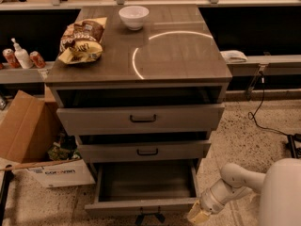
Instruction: Close bottom drawer
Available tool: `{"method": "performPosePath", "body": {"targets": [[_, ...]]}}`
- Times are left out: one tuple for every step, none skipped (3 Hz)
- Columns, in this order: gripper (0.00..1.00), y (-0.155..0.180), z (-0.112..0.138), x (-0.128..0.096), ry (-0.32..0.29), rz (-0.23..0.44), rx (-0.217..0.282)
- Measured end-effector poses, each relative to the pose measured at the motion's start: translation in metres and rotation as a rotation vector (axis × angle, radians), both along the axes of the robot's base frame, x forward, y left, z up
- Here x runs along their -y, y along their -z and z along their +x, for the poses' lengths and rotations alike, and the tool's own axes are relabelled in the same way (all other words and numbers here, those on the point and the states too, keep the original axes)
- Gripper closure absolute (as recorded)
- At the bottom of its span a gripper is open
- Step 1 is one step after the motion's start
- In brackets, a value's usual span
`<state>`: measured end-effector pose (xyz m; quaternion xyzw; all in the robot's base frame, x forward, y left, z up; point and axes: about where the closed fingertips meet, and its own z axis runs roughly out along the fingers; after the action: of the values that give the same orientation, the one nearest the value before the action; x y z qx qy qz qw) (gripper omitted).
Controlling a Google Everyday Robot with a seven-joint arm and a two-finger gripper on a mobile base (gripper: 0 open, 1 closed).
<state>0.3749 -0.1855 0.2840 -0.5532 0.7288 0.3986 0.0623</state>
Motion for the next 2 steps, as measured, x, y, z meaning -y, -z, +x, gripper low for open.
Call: {"method": "performPosePath", "body": {"targets": [[1.0, 0.056, 0.011, 0.006, 0.01, -0.041, 0.002], [1.0, 0.095, 0.021, 0.005, 0.007, -0.083, 0.029]]}}
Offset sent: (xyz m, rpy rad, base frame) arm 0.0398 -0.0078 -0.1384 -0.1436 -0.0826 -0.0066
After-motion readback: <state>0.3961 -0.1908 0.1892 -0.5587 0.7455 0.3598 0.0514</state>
